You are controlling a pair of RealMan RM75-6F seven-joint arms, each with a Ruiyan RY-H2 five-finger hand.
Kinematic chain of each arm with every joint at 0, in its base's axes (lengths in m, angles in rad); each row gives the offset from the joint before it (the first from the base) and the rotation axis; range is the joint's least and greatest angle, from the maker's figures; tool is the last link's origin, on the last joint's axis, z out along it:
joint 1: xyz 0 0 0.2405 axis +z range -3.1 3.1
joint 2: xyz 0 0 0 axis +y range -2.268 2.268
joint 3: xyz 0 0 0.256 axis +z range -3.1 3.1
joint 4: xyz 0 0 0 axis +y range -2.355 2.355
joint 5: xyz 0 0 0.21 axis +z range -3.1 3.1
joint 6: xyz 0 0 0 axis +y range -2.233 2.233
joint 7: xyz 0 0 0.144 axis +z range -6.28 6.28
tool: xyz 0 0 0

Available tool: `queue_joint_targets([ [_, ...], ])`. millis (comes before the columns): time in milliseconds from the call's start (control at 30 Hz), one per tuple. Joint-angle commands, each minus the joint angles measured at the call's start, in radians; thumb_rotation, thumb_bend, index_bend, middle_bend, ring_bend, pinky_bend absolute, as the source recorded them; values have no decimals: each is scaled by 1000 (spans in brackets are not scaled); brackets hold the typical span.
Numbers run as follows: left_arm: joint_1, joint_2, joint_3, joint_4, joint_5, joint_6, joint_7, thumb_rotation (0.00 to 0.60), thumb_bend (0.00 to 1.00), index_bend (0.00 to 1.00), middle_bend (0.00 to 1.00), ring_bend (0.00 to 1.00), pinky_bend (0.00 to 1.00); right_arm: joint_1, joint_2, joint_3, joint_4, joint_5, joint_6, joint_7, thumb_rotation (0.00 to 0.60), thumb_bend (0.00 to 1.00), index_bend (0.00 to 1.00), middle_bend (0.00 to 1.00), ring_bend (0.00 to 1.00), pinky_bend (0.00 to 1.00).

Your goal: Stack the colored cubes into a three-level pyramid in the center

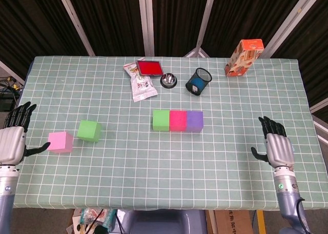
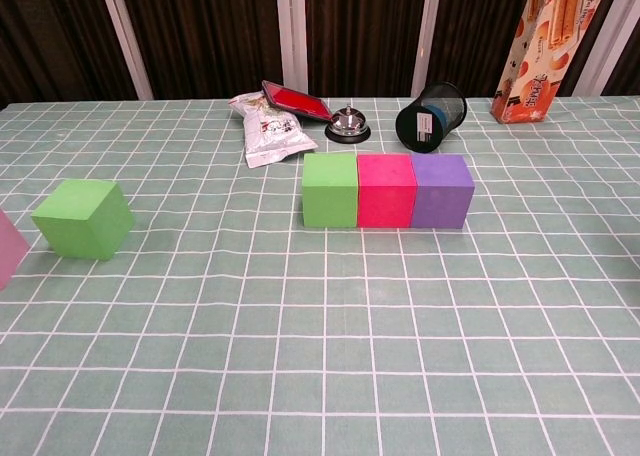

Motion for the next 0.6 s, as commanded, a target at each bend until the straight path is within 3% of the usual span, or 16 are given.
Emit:
queue_joint_targets([
  [33,1,-3,-1,2,5,7,5,600,52,0,0,0,11,-10,7,2,10,-10,-6,4,600,336,0,58,0,0],
  [333,5,-11,14,-7,35,17,26,600,53,0,0,0,11,-20,-7,24,54,76,-85,17,600,334,0,27,0,0],
  [600,9,-4,12,-16,42,25,18,600,53,0,0,0,11,-9,-43,75,136,238,-150,-3,600,325,0,0,0,0],
])
